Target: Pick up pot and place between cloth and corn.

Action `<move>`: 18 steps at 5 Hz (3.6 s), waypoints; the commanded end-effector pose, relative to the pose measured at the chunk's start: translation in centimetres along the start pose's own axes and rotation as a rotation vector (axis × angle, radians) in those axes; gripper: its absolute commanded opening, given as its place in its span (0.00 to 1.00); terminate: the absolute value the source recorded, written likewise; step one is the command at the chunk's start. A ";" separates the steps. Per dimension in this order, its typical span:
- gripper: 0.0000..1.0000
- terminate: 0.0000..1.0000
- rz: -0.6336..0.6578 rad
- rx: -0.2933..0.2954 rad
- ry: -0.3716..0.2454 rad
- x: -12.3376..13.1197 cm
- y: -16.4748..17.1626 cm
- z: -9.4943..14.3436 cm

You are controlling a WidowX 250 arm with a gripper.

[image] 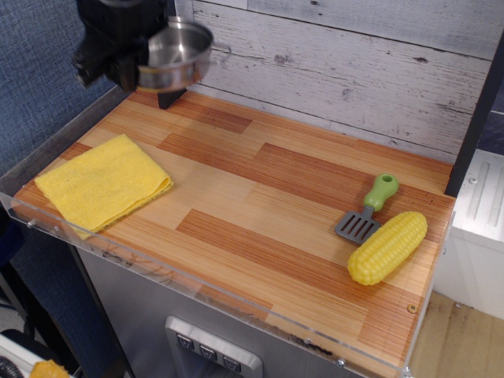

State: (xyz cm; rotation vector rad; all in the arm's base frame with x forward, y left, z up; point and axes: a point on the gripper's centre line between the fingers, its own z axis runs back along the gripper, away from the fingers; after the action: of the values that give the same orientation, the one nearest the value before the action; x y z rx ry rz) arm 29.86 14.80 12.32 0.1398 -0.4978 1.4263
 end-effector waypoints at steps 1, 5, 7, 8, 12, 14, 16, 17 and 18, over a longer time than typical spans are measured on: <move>0.00 0.00 -0.107 -0.153 -0.041 -2.1 0.2 6.8; 0.00 0.00 -0.467 -0.257 -0.052 -12.0 3.3 6.8; 0.00 0.00 -0.574 -0.254 -0.062 -14.5 4.7 3.9; 0.00 0.00 -0.600 -0.232 -0.080 -14.0 5.0 1.5; 0.00 0.00 -0.645 -0.206 -0.084 -13.6 5.4 -2.8; 1.00 0.00 -0.678 -0.181 -0.034 -14.4 5.7 -2.9; 1.00 0.00 -0.682 -0.185 -0.042 -14.5 5.5 -2.3; 1.00 0.00 -0.704 -0.243 -0.074 -13.9 4.7 -1.2; 1.00 0.00 -0.707 -0.307 -0.098 -12.2 3.5 1.6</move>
State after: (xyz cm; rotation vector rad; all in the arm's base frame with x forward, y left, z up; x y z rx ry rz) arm 25.33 3.16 7.75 0.1386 -0.6322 0.6448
